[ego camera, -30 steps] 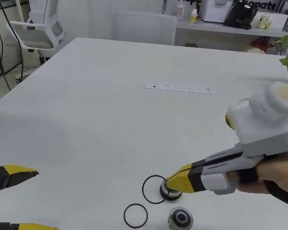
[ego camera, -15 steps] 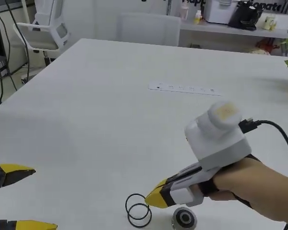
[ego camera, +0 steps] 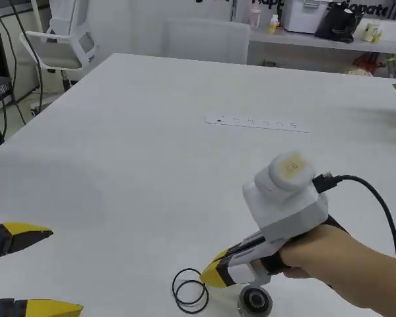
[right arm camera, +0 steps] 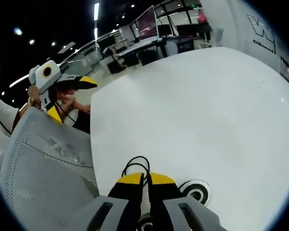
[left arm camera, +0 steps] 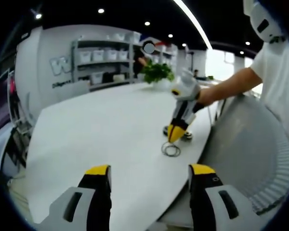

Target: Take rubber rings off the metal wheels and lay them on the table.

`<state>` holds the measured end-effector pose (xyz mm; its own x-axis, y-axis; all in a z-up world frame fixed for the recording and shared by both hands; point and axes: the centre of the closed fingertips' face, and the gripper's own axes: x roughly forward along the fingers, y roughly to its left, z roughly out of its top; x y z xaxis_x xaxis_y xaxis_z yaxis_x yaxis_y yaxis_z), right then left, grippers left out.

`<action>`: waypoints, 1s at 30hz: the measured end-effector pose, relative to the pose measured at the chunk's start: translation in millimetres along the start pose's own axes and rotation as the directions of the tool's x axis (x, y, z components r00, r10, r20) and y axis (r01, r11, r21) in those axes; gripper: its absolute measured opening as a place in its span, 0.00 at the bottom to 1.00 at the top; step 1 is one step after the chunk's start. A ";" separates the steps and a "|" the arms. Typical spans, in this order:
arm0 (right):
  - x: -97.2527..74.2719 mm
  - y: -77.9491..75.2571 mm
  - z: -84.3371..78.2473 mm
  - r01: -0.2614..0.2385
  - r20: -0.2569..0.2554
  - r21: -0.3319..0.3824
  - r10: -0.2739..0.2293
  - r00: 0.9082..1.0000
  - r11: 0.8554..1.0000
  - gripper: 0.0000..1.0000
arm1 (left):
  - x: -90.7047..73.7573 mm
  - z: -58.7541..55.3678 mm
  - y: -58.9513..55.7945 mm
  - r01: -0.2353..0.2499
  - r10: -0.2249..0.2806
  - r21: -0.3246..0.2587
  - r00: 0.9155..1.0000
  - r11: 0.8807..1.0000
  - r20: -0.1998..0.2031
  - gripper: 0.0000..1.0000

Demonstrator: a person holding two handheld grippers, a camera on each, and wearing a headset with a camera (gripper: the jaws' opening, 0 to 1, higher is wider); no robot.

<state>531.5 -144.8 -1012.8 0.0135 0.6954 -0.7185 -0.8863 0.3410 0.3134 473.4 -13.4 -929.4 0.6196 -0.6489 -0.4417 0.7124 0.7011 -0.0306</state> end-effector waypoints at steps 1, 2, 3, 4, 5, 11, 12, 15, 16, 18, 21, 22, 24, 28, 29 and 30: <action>-0.6 -1.1 -0.1 0.002 0.001 0.001 -0.002 1.000 1.000 0.02 | 0.0 -0.1 0.3 -0.001 0.001 0.000 1.000 1.000 0.000 0.66; -1.5 -2.7 -0.6 0.006 0.002 0.005 -0.006 1.000 1.000 0.03 | 0.0 -0.1 0.5 -0.001 0.001 0.001 1.000 1.000 0.000 0.66; -2.4 -3.6 -0.9 0.009 0.003 0.008 -0.009 1.000 1.000 0.04 | 0.0 -0.2 0.6 -0.001 0.001 0.001 1.000 1.000 0.000 0.66; -3.3 -4.1 -1.2 0.011 0.002 0.007 -0.011 1.000 1.000 0.05 | 0.0 -0.4 0.6 -0.001 0.001 0.000 1.000 1.000 -0.001 0.66; -5.7 -5.3 -1.5 0.016 0.003 0.002 -0.016 1.000 1.000 0.05 | 0.0 -0.7 0.8 0.000 0.000 0.000 1.000 1.000 -0.001 0.66; -23.7 -9.7 4.1 0.024 0.056 -0.025 -0.023 0.998 0.999 0.09 | 0.6 -1.1 1.1 0.003 -0.003 0.000 1.000 1.000 -0.003 0.66; -26.8 -9.7 4.9 0.022 0.064 -0.033 -0.019 0.998 0.999 0.10 | 0.9 -0.6 1.6 0.004 -0.004 0.001 1.000 1.000 -0.003 0.66; -37.8 -12.5 8.2 0.023 0.101 -0.052 -0.018 0.995 0.998 0.12 | 1.8 1.9 2.7 0.008 -0.008 0.006 1.000 1.000 -0.004 0.66; -42.4 -15.4 9.9 0.032 0.119 -0.057 -0.025 0.993 0.998 0.13 | 2.2 3.1 3.4 0.008 -0.008 0.009 1.000 1.000 -0.004 0.66; -49.6 -21.4 13.3 0.047 0.154 -0.055 -0.038 0.987 0.997 0.15 | 3.4 6.0 4.9 0.010 -0.010 0.015 1.000 1.000 -0.003 0.66; -57.7 -31.7 14.9 0.064 0.201 -0.015 -0.060 0.978 0.998 0.16 | 7.2 15.4 6.7 0.019 -0.019 0.034 1.000 0.999 0.002 0.66; -59.7 -35.6 13.8 0.074 0.211 -0.012 -0.069 0.975 0.997 0.16 | 8.4 18.5 7.0 0.023 -0.023 0.040 1.000 0.999 0.005 0.66; -63.9 -45.4 9.2 0.096 0.220 0.004 -0.095 0.971 0.995 0.16 | 11.8 27.0 7.7 0.033 -0.034 0.060 0.999 0.998 0.011 0.66; -68.1 -55.1 -0.1 0.110 0.233 0.037 -0.116 0.966 0.993 0.16 | 19.8 43.1 11.0 0.051 -0.053 0.102 0.998 0.993 0.018 0.66; -68.2 -56.3 -2.2 0.112 0.231 0.039 -0.118 0.966 0.993 0.16 | 21.6 46.4 11.4 0.054 -0.057 0.110 0.998 0.992 0.022 0.66; -67.9 -58.1 -5.0 0.115 0.229 0.040 -0.122 0.966 0.993 0.17 | 24.4 50.8 12.0 0.059 -0.062 0.118 0.998 0.991 0.024 0.66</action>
<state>579.7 -215.0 -985.3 0.2266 0.7749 -0.5901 -0.8596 0.4441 0.2529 513.8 -35.9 -895.0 0.5822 -0.6980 -0.4170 0.7814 0.6220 0.0497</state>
